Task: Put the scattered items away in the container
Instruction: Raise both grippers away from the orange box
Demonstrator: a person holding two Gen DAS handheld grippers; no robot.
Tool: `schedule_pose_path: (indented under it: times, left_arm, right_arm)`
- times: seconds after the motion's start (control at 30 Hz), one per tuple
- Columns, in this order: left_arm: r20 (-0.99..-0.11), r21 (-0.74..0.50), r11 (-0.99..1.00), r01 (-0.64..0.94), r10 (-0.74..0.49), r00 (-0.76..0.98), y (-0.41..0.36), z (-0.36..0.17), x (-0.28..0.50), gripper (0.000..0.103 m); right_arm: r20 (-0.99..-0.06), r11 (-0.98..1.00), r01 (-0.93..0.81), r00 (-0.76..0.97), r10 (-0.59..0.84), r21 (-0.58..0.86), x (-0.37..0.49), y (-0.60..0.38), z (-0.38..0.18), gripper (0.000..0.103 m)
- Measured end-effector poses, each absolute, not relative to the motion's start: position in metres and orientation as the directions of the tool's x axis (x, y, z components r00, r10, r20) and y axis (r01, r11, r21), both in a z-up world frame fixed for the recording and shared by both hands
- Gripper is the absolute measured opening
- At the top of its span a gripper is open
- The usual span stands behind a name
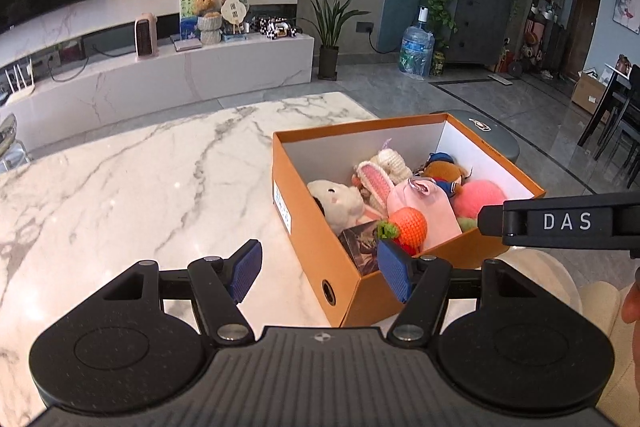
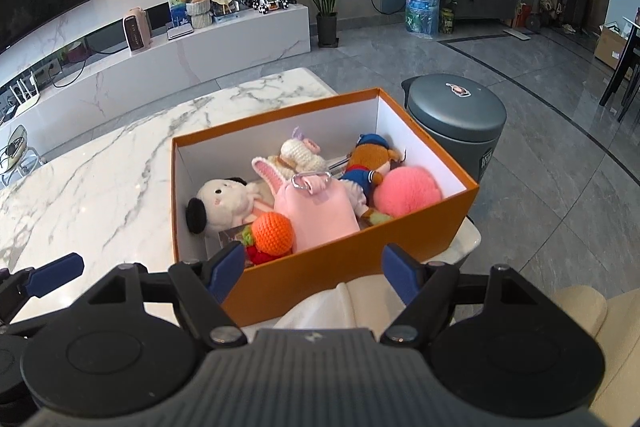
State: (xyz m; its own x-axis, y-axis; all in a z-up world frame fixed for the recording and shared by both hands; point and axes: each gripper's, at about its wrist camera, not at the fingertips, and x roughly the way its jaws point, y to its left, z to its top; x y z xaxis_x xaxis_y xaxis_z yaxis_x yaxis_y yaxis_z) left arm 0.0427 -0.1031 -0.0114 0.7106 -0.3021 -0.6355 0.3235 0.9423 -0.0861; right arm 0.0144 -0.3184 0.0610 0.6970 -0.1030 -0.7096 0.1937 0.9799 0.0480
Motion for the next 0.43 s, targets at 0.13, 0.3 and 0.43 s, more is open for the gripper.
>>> schedule_pose_path:
  times: [0.13,0.3,0.43]
  left_arm:
    - [-0.632,-0.096,0.946,0.31,-0.298,0.715,-0.099,-0.013,0.041,0.079]
    - [-0.633,-0.076,0.95,0.303,-0.28,0.721,-0.097,-0.015,0.039,0.081]
    - [-0.632,-0.068,0.953,0.295,-0.27,0.726,-0.095,-0.016,0.038,0.081]
  right_arm:
    - [-0.716,0.982,0.184,0.692,-0.094,0.049,0.014,-0.315,0.058,0.078]
    - [-0.722,0.985,0.17,0.687,-0.086,0.044,0.015,-0.308,0.055,0.078]
    - [-0.721,0.986,0.161,0.688,-0.083,0.039,0.015,-0.303,0.055,0.078]
